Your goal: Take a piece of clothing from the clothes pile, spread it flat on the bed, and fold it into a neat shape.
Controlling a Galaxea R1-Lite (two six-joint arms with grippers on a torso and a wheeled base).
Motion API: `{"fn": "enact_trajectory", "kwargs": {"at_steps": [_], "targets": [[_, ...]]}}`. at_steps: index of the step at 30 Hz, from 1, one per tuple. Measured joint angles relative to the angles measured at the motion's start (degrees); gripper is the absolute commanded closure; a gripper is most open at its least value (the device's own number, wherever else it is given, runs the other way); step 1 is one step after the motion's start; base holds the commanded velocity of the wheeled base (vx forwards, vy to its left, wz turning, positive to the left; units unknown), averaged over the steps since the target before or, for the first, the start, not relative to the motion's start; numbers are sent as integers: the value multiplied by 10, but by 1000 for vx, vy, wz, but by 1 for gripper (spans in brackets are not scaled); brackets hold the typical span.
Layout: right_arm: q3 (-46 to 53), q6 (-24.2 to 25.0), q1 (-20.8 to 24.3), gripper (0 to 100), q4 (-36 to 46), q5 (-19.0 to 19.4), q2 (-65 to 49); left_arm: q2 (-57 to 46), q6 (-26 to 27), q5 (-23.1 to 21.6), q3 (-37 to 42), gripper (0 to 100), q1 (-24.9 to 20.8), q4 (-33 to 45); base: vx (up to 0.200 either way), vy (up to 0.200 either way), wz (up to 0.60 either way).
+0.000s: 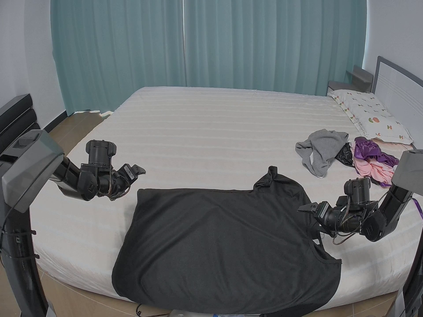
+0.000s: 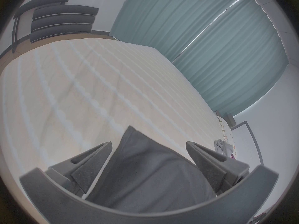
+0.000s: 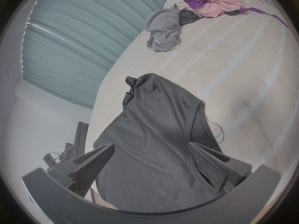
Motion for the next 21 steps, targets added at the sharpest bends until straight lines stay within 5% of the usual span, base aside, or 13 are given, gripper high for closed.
{"fn": "enact_trajectory", "kwargs": {"at_steps": [11, 21], "targets": [[4, -1, 5, 0, 0, -3, 5, 151, 19, 6, -189, 0, 1, 22, 0, 0, 0], [21, -1, 12, 0, -38, -14, 5, 211, 24, 9, -222, 0, -7, 5, 0, 0, 0]]}}
